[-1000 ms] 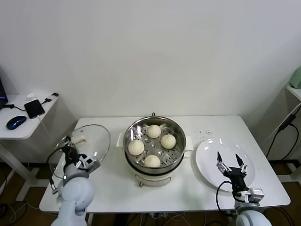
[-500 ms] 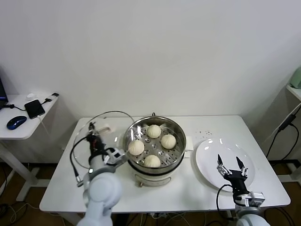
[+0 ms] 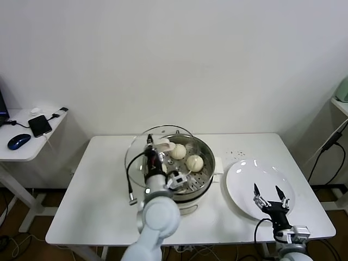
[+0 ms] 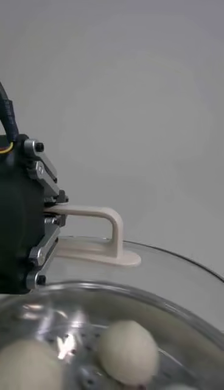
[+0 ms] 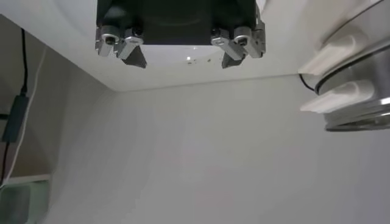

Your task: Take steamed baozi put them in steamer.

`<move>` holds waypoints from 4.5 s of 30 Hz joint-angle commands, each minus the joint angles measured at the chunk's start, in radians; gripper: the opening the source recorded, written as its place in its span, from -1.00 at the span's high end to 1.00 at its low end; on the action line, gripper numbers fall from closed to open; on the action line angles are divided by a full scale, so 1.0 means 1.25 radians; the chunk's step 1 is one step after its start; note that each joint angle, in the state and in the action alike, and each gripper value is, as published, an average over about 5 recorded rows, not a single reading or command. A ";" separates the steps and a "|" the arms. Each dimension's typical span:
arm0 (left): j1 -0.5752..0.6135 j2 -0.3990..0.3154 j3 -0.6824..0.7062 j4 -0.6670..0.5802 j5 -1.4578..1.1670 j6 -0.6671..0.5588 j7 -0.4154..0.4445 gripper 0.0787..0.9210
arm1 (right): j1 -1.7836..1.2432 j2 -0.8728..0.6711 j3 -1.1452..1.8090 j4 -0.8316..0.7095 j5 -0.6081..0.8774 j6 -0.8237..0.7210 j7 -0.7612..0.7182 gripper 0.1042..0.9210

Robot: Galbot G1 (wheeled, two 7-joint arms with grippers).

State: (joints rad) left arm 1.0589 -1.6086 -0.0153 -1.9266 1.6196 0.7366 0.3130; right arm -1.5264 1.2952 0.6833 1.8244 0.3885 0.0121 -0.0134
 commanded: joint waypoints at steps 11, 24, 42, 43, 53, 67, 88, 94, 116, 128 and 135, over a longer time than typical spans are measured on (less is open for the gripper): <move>-0.093 -0.040 0.105 0.183 -0.046 0.039 -0.086 0.78 | 0.005 -0.001 -0.012 -0.010 -0.005 -0.001 -0.003 -0.76; -0.081 -0.040 0.082 0.184 -0.041 0.039 -0.064 0.78 | 0.019 0.002 -0.012 -0.013 -0.011 -0.005 -0.003 -0.76; -0.058 -0.040 0.076 0.184 -0.010 0.037 -0.056 0.78 | 0.022 0.007 -0.019 -0.017 -0.015 -0.002 -0.003 -0.76; -0.058 -0.040 0.076 0.184 -0.010 0.037 -0.056 0.78 | 0.022 0.007 -0.019 -0.017 -0.015 -0.002 -0.003 -0.76; -0.052 -0.040 0.073 0.184 0.014 0.019 -0.057 0.78 | 0.020 0.009 -0.018 -0.016 -0.014 0.001 -0.003 -0.76; -0.059 -0.040 0.079 0.195 0.039 -0.002 -0.034 0.78 | 0.019 0.011 -0.018 -0.016 -0.014 0.003 -0.004 -0.76; -0.065 -0.040 0.093 0.197 0.049 -0.025 0.014 0.79 | 0.029 0.012 -0.018 -0.027 -0.012 0.005 -0.005 -0.76; -0.062 -0.039 0.094 0.196 0.052 -0.035 0.012 0.79 | 0.031 0.012 -0.018 -0.030 -0.013 0.006 -0.005 -0.76; 0.012 0.011 0.106 0.039 0.017 -0.070 0.044 -0.26 | 0.032 0.017 -0.018 -0.031 -0.016 0.006 -0.005 -0.76; 0.057 0.045 0.085 -0.054 0.014 -0.069 0.056 -0.76 | 0.030 0.018 -0.018 -0.028 -0.015 0.007 -0.005 -0.76; 0.122 0.077 0.038 -0.159 0.004 -0.076 0.050 -0.77 | 0.027 0.021 -0.011 -0.022 -0.002 0.005 -0.011 -0.76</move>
State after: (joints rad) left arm 1.1264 -1.5805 0.0809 -1.9560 1.6280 0.6504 0.3861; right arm -1.4898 1.3201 0.6649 1.7934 0.3747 0.0208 -0.0209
